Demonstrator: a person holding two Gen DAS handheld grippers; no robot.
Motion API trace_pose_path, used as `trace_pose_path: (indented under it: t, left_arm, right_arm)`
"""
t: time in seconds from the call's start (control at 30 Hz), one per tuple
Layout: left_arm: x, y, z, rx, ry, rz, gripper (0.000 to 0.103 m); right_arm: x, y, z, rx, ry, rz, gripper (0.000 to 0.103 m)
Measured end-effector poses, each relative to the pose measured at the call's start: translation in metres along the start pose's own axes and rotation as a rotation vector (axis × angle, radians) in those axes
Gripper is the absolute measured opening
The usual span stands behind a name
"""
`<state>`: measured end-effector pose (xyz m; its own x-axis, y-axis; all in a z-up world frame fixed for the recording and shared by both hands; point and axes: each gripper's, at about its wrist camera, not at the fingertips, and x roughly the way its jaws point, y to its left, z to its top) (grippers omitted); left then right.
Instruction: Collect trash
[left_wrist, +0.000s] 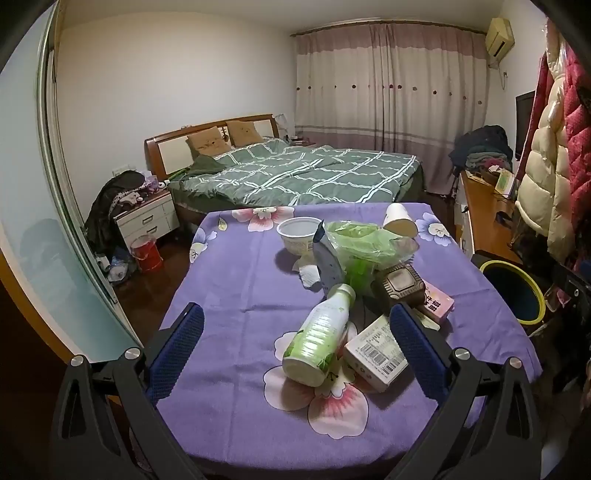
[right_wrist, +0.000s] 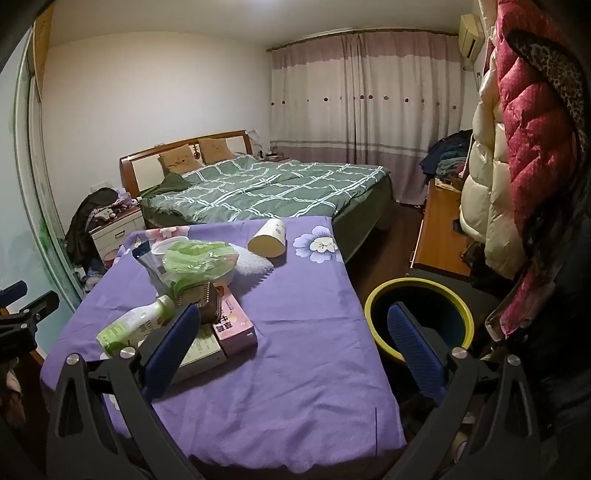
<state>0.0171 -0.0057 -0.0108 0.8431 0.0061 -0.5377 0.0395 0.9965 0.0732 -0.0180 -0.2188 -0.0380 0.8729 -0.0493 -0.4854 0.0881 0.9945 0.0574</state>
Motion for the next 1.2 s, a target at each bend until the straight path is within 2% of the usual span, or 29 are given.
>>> trace_pose_path:
  t: [1.2]
  left_arm:
    - [-0.0001, 0.0016, 0.0064, -0.004, -0.001, 0.001, 0.099]
  right_arm:
    - [0.0090, 0.0005, 0.0013, 0.014, 0.020, 0.008, 0.097]
